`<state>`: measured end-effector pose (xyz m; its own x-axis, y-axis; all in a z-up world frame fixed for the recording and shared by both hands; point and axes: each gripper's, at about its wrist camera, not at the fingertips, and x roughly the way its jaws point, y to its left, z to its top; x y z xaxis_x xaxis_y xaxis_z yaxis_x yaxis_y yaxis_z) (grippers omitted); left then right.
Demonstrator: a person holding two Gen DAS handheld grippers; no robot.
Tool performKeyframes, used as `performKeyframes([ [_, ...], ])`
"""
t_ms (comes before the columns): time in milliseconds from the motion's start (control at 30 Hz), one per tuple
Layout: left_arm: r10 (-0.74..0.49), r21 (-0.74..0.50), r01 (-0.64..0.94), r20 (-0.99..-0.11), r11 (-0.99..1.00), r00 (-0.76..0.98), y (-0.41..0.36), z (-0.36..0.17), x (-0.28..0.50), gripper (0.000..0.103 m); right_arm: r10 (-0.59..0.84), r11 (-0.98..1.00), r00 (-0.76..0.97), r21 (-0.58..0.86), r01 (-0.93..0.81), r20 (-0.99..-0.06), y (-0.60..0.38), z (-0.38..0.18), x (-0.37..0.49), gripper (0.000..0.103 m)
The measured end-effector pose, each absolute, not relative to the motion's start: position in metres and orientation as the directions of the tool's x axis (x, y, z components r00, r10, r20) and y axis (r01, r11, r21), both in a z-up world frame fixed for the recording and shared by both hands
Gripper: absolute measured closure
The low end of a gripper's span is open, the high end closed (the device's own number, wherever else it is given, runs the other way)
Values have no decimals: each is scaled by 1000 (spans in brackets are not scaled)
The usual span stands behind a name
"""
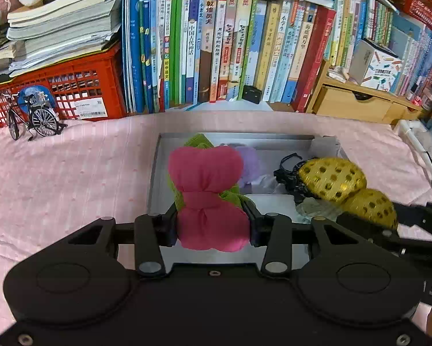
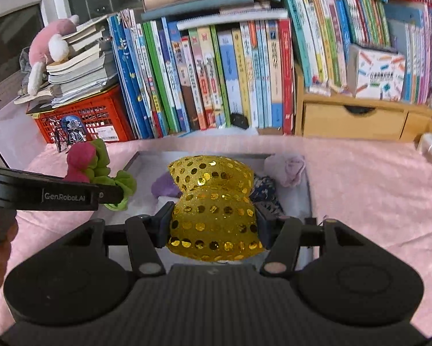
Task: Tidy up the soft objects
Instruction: 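Lower both bows into the tray and open both tools to release them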
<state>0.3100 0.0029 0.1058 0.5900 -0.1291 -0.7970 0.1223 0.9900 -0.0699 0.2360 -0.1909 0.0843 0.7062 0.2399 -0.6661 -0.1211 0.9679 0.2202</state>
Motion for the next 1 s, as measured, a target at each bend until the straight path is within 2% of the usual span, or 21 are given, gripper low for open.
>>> performKeyframes([
  [167,-129,-79,111,-807,991,576,6,103,322,62,298,950,657,282,-134,-693,-186,77,245,42],
  [467,-118,-98,67,-829,993,547,9,99,353,61,290,943,629,328,-58,-721,-182,72,275,42],
  [1000,-118,-106,54,-858,993,500,12,73,381,61,202,974,598,223,-39,-776,-170,52,318,40],
])
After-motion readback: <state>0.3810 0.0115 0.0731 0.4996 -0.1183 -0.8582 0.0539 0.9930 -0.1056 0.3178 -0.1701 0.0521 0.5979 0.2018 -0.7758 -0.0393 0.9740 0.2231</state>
